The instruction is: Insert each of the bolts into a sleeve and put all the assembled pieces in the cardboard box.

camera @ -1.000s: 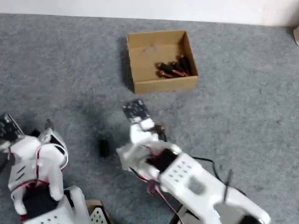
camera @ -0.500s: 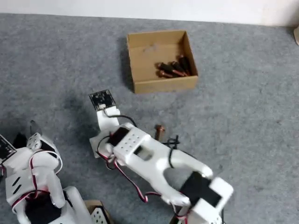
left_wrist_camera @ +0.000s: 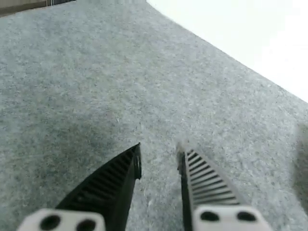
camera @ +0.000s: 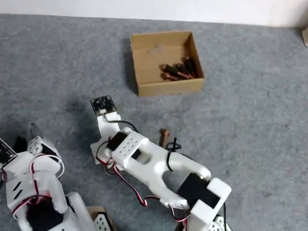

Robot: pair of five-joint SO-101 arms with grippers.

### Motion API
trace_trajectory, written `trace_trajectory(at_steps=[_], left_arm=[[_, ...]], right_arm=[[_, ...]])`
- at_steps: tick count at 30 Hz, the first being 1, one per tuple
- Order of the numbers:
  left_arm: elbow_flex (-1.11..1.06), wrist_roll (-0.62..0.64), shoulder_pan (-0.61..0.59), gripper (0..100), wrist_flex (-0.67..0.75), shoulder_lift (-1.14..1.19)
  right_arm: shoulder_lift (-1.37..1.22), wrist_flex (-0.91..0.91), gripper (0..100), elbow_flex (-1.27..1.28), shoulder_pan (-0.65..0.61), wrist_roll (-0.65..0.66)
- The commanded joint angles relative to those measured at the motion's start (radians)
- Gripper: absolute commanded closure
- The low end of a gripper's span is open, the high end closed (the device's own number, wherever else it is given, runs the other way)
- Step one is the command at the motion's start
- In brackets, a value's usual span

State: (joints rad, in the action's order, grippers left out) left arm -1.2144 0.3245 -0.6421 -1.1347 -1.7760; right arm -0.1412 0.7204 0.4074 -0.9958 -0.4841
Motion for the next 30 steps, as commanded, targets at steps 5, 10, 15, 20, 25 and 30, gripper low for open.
trace_trajectory(at_steps=[5, 10, 15, 20, 25, 30], left_arm=[[0.005, 0.003, -0.007, 86, 0.02, -0.004], [0.005, 0.003, -0.007, 86, 0.02, -0.005], [0.005, 0.003, -0.007, 86, 0.02, -0.012], [0.005, 0.003, -0.007, 86, 0.017, -0.012], [0.005, 0.003, -0.007, 86, 0.015, -0.012], [0.005, 0.003, -0.007, 86, 0.015, -0.012]], right_arm=[[0.005, -0.021, 55.2, -0.031, -0.03, -0.011], [0.005, -0.022, 55.2, -0.031, -0.058, -0.011], [-0.047, -0.025, 55.2, -0.036, -0.054, -0.012], [-0.189, -0.018, 55.2, -0.113, -0.035, -0.012], [-0.209, 0.042, 55.3, -0.185, -0.036, -0.012], [-0.211, 0.045, 69.0, -0.183, -0.031, -0.012]])
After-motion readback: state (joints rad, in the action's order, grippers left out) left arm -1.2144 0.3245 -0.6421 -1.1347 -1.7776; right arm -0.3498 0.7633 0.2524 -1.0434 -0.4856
